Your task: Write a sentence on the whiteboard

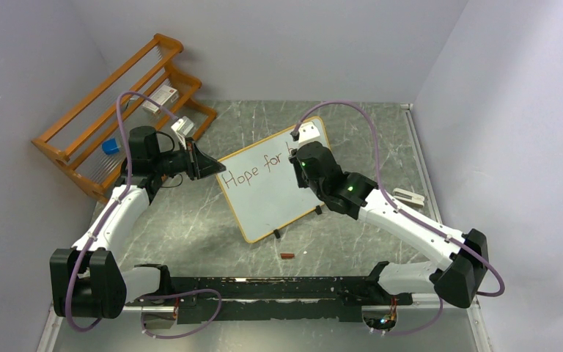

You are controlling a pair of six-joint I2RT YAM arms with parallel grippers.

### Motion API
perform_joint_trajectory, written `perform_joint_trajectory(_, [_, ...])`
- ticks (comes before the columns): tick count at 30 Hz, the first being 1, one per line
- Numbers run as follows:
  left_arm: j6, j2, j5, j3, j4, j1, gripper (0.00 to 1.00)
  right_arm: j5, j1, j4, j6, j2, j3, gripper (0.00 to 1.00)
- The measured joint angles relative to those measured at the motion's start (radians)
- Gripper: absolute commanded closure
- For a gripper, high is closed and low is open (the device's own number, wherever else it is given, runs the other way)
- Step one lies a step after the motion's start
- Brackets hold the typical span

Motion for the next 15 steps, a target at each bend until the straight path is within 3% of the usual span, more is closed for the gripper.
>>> perform_joint_trajectory(15, [0.006,0.000,0.000,0.005,-0.010,-0.001,0.95,0.032,-0.013,-0.006,-0.017,-0.054,-0.001,1.00])
